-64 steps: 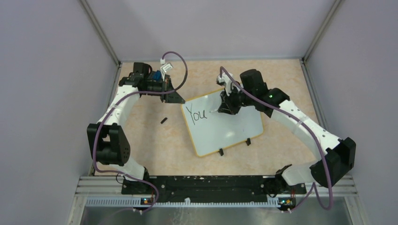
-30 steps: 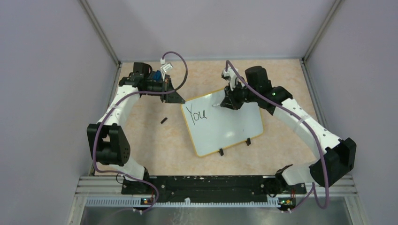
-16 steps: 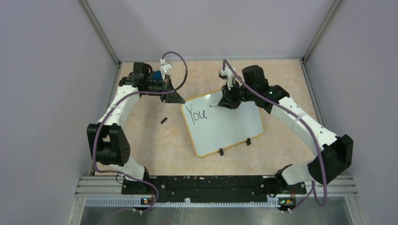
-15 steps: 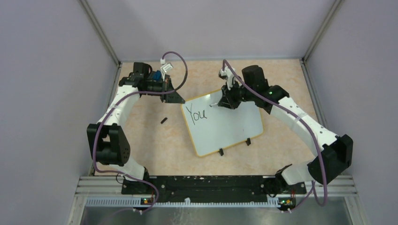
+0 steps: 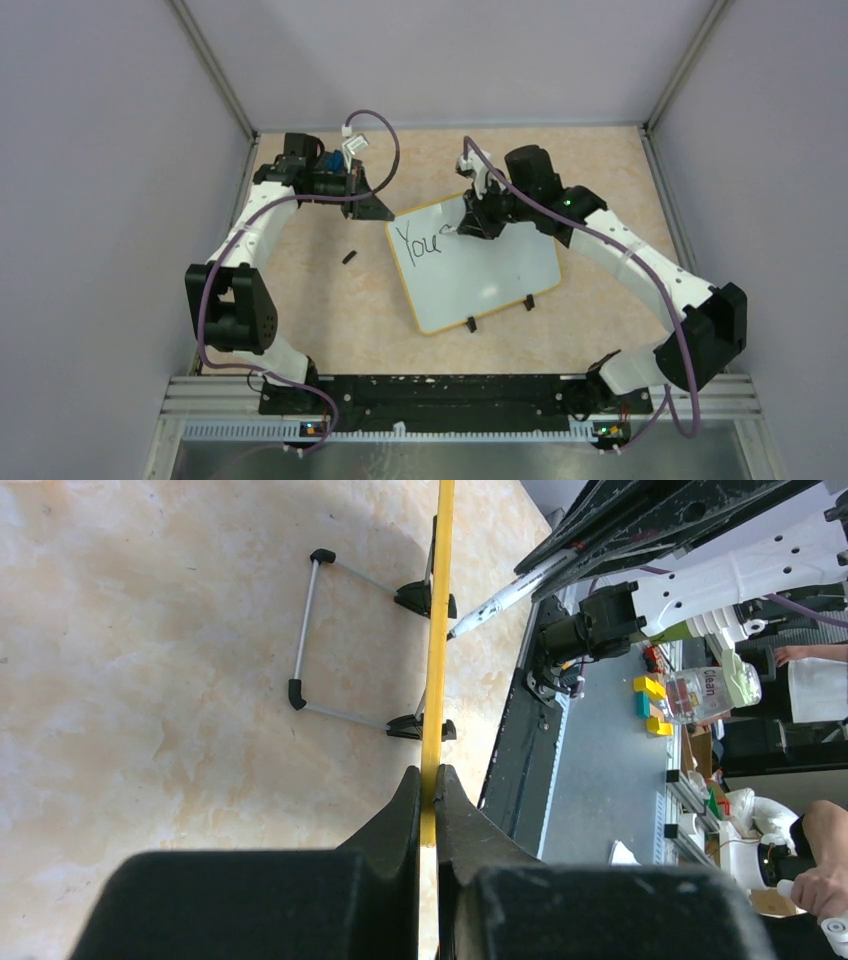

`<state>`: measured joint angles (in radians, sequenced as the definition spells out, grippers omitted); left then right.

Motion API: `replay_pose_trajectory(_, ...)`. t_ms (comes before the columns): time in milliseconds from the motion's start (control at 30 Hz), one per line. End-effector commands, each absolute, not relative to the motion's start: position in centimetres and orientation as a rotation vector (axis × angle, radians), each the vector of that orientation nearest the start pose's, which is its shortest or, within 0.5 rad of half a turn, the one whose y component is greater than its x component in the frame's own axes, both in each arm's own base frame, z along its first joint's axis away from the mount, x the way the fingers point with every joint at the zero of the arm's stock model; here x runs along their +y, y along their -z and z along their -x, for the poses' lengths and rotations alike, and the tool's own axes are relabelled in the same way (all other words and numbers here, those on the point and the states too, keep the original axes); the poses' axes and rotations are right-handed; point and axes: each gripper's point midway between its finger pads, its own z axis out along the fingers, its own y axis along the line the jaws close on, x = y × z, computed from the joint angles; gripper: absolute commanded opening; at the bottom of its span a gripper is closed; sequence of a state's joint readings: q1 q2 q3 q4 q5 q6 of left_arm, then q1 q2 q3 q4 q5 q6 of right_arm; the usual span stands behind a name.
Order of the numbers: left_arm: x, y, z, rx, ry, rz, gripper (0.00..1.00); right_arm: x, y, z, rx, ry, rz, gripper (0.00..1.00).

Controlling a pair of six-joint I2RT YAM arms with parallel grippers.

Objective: Write a sentence on the whiteboard

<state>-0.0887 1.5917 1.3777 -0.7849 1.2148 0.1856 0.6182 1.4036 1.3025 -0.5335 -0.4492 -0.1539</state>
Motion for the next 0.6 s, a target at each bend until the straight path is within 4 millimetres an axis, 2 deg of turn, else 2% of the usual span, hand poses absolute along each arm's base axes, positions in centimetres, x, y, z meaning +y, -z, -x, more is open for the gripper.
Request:
replay_pose_trajectory(0, -19.4, -24.8, -29.5, 2.04, 1.455, -0.756, 0.0, 28.5, -23.1, -27.6, 1.946, -0.737, 1.085, 0.0)
replay_pose_trajectory(233, -19.3, -24.8, -29.5, 2.044, 1.453, -0.755, 0.0, 27.7, -22.3, -27.0, 1.962, -0.716, 1.093, 0.0)
replay_pose_trajectory(567, -19.3, -24.6, -29.5, 2.05, 1.456, -0.751, 0.0, 25.3, -23.1, -27.7, 1.974, -0.661, 1.056, 0.0)
